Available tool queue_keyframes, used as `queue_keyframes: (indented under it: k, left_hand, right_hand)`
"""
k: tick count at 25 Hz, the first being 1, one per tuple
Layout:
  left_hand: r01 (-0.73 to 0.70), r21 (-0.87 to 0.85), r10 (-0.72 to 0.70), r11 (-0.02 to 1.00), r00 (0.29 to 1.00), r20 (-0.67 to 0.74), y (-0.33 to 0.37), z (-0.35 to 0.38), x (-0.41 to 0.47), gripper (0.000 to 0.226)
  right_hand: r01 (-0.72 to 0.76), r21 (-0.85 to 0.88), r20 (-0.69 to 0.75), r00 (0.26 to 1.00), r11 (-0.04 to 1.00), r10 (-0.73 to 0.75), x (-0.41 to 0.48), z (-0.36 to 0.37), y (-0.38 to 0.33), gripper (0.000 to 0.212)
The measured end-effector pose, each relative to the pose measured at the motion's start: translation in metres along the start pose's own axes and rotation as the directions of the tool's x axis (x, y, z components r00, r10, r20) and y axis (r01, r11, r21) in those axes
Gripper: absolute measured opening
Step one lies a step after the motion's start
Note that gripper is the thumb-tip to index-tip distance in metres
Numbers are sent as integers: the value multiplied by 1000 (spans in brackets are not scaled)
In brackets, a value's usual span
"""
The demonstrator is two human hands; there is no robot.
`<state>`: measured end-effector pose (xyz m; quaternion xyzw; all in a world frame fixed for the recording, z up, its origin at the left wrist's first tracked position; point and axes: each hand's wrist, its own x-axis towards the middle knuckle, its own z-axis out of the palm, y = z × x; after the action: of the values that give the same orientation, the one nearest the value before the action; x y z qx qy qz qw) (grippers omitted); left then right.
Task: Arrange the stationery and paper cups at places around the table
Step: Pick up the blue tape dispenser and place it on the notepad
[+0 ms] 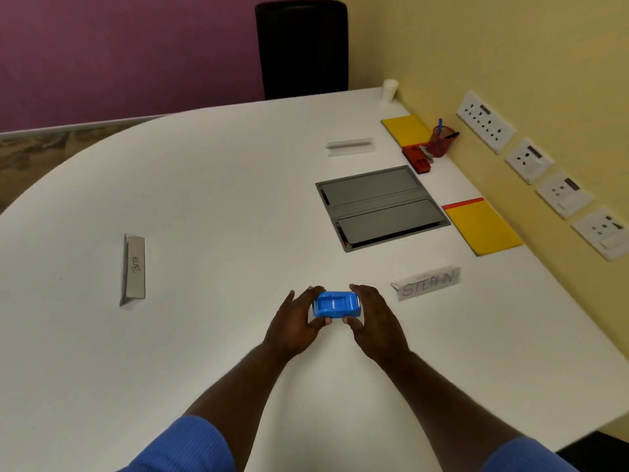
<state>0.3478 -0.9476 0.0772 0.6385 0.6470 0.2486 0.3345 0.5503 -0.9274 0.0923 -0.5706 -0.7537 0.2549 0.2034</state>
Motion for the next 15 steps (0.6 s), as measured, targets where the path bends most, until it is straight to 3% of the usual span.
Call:
queue_keyframes:
  k: [15]
  left_hand:
    - [-89,34,89,995,996,11,119,100,14,66]
  right_hand:
    - [73,-12,-64,995,997,-74,-26,-105,113,66]
